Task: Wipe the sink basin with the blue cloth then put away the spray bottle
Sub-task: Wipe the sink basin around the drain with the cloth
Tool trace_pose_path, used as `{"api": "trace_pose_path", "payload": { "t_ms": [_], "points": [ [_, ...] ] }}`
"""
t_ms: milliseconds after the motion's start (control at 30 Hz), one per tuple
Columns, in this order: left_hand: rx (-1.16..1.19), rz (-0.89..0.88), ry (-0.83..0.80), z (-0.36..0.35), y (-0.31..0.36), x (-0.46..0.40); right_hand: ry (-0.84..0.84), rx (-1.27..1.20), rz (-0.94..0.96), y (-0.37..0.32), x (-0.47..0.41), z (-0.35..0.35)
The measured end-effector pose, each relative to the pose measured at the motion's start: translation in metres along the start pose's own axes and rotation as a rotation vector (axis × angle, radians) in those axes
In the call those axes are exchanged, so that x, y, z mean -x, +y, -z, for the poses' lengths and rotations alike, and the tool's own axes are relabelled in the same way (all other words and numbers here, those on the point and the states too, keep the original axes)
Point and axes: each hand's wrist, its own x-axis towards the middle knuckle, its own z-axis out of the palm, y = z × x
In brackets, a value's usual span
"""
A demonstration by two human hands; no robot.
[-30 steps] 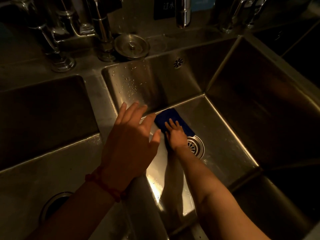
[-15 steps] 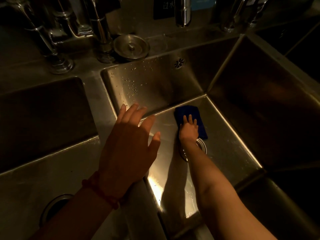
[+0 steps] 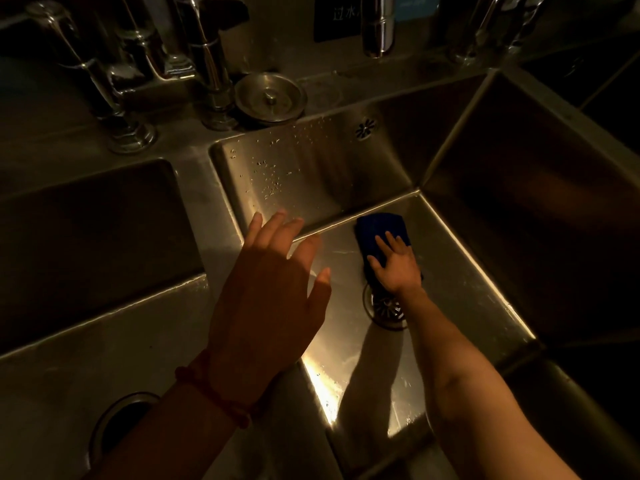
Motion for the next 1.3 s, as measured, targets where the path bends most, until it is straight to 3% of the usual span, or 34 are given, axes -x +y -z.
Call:
{"api": "trace_pose_path", "payload": {
  "t_ms": [267, 533, 1000, 1300],
  "points": [
    [-0.023, -0.033, 0.020, -0.001, -0.001, 0.002, 0.031, -0.037, -0.112, -0.012, 0.005, -0.007],
    [-0.016, -0.023, 0.032, 0.000, 0.000, 0.001, 0.051, -0.029, -0.340, -0.025, 0.004, -0.009],
    [0.001, -0.068, 0.075, -0.004, -0.003, 0.003, 0.039, 0.102, -0.243, -0.029, 0.001, -0.016],
    [0.016, -0.098, 0.111, -0.005, -0.003, 0.003, 0.044, 0.068, -0.341, -0.021, -0.001, -0.007]
  ]
}}
